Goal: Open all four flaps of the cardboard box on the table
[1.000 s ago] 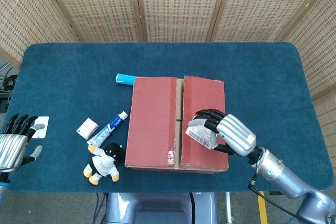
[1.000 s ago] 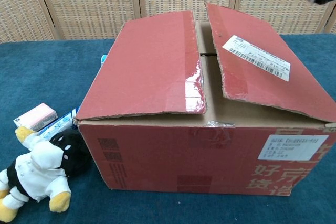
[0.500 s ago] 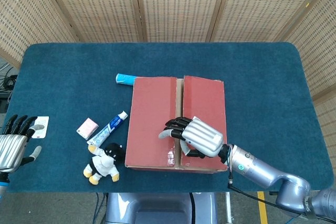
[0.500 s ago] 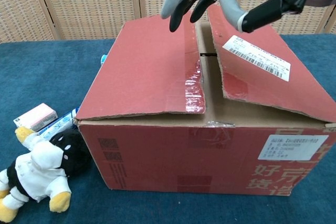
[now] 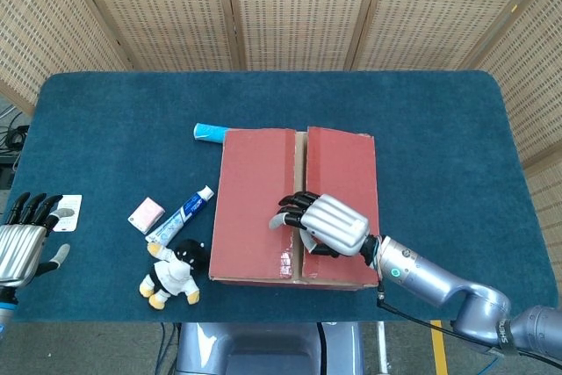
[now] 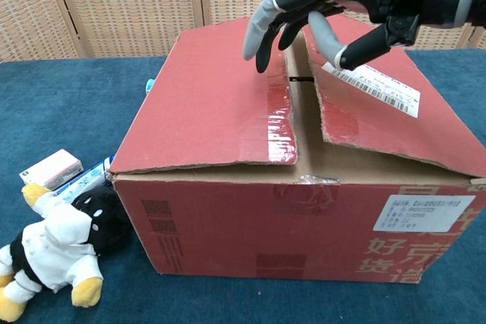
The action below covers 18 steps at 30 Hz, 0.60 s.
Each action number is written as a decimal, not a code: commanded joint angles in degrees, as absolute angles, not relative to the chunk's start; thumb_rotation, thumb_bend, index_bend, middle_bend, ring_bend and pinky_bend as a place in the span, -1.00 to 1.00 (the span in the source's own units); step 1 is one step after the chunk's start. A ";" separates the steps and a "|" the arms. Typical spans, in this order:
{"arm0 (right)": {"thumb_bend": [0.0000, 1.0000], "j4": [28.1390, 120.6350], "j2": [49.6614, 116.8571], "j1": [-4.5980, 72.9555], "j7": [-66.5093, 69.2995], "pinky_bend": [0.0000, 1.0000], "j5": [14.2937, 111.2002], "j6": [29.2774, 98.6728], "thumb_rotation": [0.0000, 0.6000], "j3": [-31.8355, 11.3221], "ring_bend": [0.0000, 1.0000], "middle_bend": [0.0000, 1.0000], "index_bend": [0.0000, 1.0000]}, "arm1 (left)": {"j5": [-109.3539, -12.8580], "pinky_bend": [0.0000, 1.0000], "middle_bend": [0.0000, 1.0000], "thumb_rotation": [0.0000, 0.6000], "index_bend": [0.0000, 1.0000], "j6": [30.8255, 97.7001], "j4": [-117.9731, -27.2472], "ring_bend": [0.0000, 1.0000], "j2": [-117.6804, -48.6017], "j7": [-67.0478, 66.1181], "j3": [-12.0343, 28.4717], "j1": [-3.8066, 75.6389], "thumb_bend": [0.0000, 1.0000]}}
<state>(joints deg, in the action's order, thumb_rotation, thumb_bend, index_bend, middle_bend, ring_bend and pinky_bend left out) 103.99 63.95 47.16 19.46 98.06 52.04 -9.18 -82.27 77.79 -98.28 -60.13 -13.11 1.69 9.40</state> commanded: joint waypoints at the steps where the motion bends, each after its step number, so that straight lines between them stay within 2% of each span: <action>1: 0.96 103.38 64.33 47.48 18.99 -0.62 97.42 52.02 1.00 -8.98 -0.59 -0.27 -0.40 | -82.14 -1.00 -0.71 0.95 -0.46 77.72 -98.16 -0.82 -60.23 -13.06 1.74 9.47 -0.30; 18: 0.96 101.69 63.62 47.51 17.75 -0.62 96.15 54.25 1.00 -8.21 -0.55 -0.03 -0.32 | -82.20 -1.00 -0.71 0.95 -0.46 77.93 -97.93 -0.82 -60.48 -12.65 1.85 9.67 -0.30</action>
<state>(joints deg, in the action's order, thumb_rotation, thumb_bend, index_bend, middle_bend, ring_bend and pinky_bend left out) 101.73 63.68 47.54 17.77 96.18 54.15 -8.23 -82.23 77.94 -97.95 -60.46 -12.66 1.82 9.65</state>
